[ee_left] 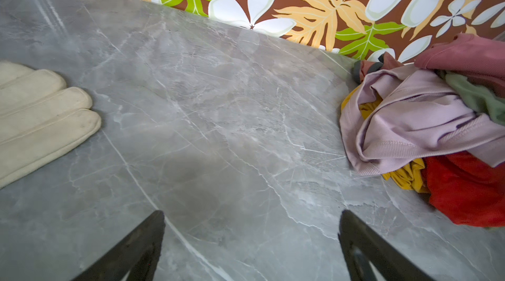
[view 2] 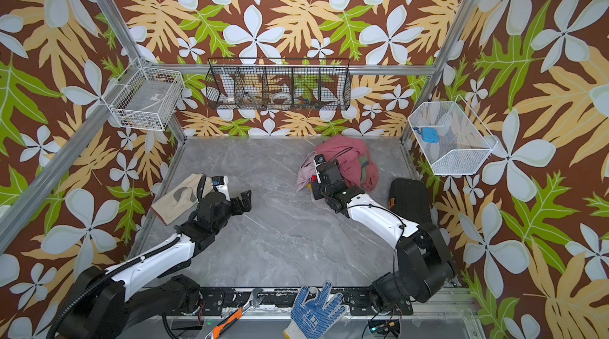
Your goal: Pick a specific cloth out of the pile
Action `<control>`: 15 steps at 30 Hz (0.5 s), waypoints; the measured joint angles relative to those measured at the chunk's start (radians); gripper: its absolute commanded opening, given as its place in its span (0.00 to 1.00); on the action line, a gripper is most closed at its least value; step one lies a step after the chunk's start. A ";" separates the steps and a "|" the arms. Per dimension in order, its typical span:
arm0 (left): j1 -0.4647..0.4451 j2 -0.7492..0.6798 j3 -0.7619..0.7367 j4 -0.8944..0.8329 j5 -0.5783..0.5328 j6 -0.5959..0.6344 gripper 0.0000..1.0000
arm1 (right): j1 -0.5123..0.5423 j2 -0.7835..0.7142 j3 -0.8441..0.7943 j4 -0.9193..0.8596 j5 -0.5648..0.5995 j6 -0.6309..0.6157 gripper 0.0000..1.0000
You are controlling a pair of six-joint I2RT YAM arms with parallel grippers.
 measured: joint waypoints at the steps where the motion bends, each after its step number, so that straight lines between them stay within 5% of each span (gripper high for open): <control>1: -0.006 0.010 0.008 0.000 0.001 0.000 1.00 | 0.000 -0.007 0.006 -0.003 -0.001 0.000 0.00; 15: -0.098 0.226 0.218 0.017 0.102 0.026 0.98 | -0.001 -0.089 0.069 -0.035 -0.061 0.000 0.00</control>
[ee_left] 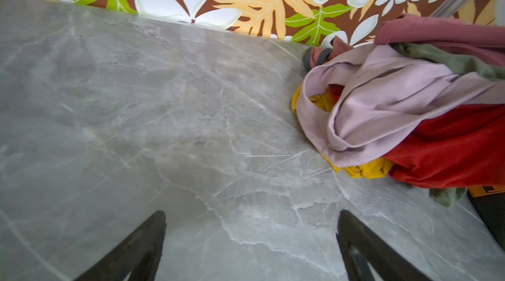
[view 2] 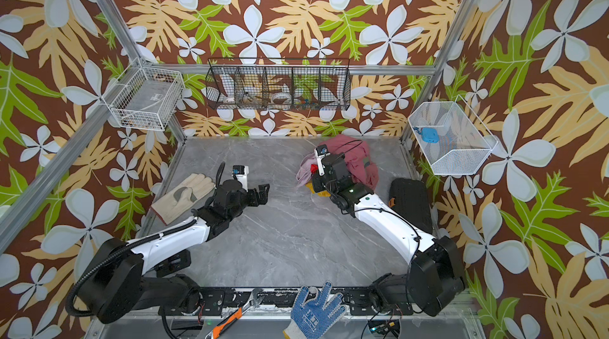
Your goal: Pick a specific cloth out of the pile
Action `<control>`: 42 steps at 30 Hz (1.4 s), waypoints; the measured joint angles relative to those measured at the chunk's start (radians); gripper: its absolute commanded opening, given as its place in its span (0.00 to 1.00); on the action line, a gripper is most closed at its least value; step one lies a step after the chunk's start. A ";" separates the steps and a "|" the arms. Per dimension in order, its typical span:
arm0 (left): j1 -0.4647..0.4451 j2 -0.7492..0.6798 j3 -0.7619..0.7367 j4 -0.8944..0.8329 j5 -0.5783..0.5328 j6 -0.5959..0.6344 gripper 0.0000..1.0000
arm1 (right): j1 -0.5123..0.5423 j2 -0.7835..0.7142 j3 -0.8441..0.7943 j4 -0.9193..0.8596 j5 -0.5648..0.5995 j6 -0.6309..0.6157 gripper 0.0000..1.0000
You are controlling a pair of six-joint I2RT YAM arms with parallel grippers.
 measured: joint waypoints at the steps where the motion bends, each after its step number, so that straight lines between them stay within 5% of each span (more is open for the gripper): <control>1: -0.011 0.019 0.022 0.000 0.010 0.004 0.96 | 0.000 -0.006 0.002 -0.004 -0.006 0.001 0.00; 7: -0.067 0.126 0.142 0.015 0.123 0.024 0.87 | -0.019 -0.008 0.025 -0.019 -0.042 0.008 0.00; 15: -0.212 0.273 0.272 0.077 0.282 0.026 0.91 | -0.059 0.025 0.027 -0.029 -0.141 0.041 0.00; 31: -0.238 0.507 0.501 0.103 0.248 -0.026 0.89 | -0.145 0.025 -0.026 0.037 -0.292 0.109 0.00; 37: -0.241 0.571 0.575 0.073 0.243 -0.039 0.71 | -0.165 0.022 -0.041 0.062 -0.325 0.131 0.00; 42: -0.242 0.573 0.579 0.074 0.241 -0.056 0.27 | -0.169 0.021 -0.059 0.077 -0.351 0.135 0.06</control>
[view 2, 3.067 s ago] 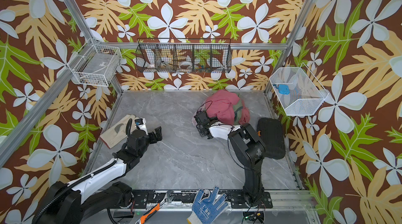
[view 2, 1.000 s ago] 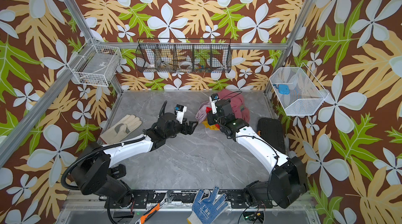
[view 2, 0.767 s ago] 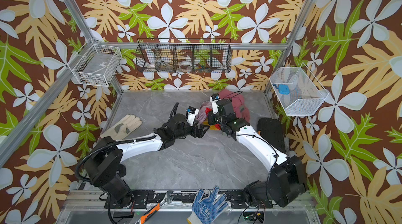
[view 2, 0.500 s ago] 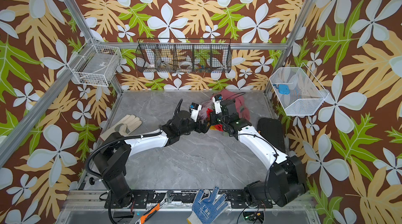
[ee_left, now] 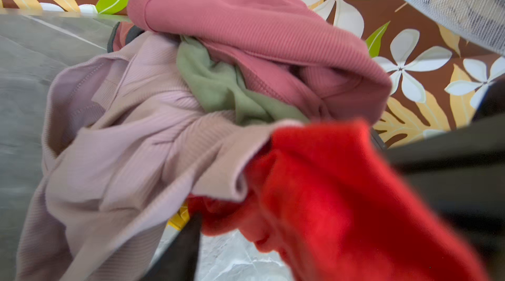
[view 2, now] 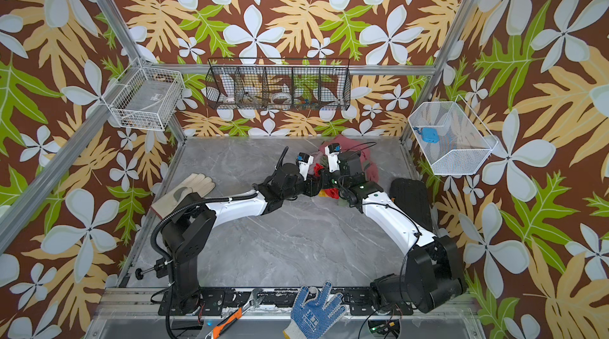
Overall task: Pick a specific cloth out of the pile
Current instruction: 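Grasp the red cloth with the left gripper beside the right gripper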
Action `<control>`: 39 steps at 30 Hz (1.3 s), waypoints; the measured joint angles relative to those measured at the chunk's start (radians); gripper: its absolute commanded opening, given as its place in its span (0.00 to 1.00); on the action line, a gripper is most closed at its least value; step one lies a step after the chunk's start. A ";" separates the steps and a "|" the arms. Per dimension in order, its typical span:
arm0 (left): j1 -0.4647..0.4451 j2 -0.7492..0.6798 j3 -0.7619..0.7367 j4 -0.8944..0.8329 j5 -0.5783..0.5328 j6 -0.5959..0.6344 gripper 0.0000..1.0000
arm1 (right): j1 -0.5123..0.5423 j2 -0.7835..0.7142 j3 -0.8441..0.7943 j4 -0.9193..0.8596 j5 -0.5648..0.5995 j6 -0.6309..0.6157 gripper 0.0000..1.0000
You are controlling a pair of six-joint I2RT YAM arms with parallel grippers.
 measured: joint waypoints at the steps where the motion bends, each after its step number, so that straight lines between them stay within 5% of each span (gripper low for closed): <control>1: -0.001 -0.003 -0.004 0.000 0.000 0.000 0.22 | -0.005 -0.003 -0.008 0.003 -0.005 0.002 0.07; 8: -0.002 -0.064 -0.056 0.004 -0.008 -0.008 0.00 | -0.103 -0.041 -0.071 0.021 -0.047 0.029 0.44; 12: -0.002 -0.065 -0.060 0.003 -0.007 -0.026 0.00 | -0.130 -0.061 -0.098 0.038 -0.066 0.029 0.54; 15: -0.002 -0.065 -0.057 0.004 -0.007 -0.037 0.00 | -0.149 -0.081 -0.127 0.048 -0.079 0.027 0.71; 24: -0.002 -0.069 -0.036 -0.002 0.001 -0.078 0.00 | -0.160 -0.124 -0.207 0.080 -0.082 -0.001 0.67; 39: -0.002 -0.148 -0.097 -0.003 0.023 -0.105 0.00 | -0.159 0.039 -0.204 0.134 -0.053 -0.064 0.62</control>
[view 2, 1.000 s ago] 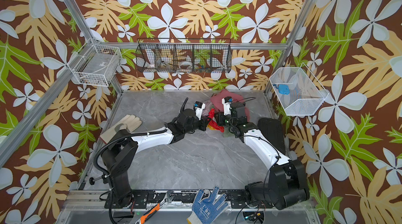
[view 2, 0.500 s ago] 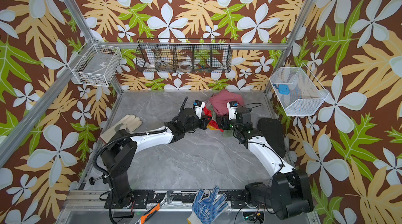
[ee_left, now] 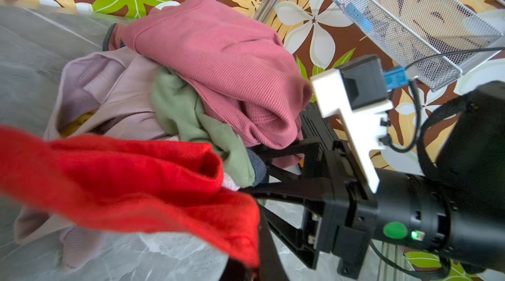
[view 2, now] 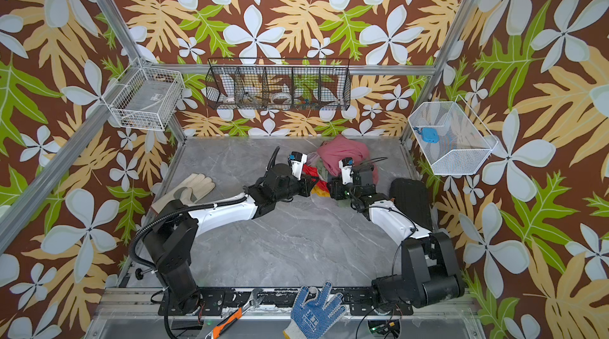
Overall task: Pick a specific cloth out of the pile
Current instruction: 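Grasp the red cloth with the left gripper beside the right gripper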
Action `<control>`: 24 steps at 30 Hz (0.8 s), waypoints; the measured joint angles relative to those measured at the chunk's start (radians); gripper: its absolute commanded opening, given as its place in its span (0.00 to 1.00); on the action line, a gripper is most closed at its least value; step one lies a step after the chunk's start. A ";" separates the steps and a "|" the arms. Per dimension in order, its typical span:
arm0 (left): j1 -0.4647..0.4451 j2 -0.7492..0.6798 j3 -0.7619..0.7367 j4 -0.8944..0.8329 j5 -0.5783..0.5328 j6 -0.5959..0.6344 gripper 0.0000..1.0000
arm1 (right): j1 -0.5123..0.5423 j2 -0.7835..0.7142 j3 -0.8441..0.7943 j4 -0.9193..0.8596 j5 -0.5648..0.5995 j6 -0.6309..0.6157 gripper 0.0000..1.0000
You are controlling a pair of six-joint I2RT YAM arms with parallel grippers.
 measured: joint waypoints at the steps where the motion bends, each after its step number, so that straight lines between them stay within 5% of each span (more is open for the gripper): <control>1: 0.000 -0.005 -0.008 0.000 0.000 0.000 0.00 | 0.000 0.013 0.002 0.009 0.000 0.010 0.62; 12: 0.000 -0.099 -0.076 -0.049 -0.009 0.010 0.00 | 0.000 0.068 0.030 0.051 0.008 0.034 0.64; 24: 0.000 -0.144 0.031 -0.211 -0.024 0.087 0.00 | -0.027 0.084 0.035 0.058 0.023 0.033 0.65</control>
